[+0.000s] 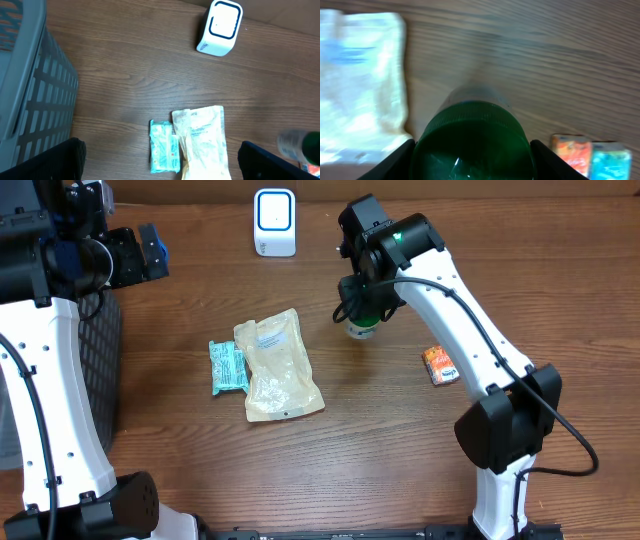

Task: Scan the item barcode
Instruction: 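Carry the jar right and lower it above the tissue packs, then open the right gripper and lift it off the jar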

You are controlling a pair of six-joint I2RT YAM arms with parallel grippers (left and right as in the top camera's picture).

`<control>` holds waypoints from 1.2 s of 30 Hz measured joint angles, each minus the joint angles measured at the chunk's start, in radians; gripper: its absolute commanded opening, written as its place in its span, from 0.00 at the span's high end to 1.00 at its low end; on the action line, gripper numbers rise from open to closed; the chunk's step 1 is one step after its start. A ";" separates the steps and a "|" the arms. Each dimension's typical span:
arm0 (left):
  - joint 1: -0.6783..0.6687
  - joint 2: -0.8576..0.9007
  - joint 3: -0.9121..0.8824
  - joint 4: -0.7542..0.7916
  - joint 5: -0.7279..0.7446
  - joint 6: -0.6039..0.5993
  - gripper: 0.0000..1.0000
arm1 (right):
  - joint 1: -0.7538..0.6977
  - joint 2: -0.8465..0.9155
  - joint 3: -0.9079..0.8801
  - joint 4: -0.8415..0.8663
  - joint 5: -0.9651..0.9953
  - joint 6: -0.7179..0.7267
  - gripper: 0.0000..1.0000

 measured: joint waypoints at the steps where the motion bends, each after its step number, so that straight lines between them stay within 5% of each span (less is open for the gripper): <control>1: 0.000 0.000 0.000 0.000 0.000 0.000 0.01 | -0.014 0.008 -0.011 0.015 0.015 0.006 0.86; 21: 0.000 0.000 0.000 0.000 0.000 0.000 0.01 | -0.373 0.013 -0.318 0.292 0.054 0.106 0.85; 26: 0.000 0.000 0.000 0.000 0.000 0.000 0.01 | -0.393 0.013 -0.319 0.297 0.048 0.107 0.54; 36: 0.000 0.000 0.000 0.000 0.000 0.000 0.01 | -0.395 0.013 -0.248 0.152 -0.003 0.106 0.39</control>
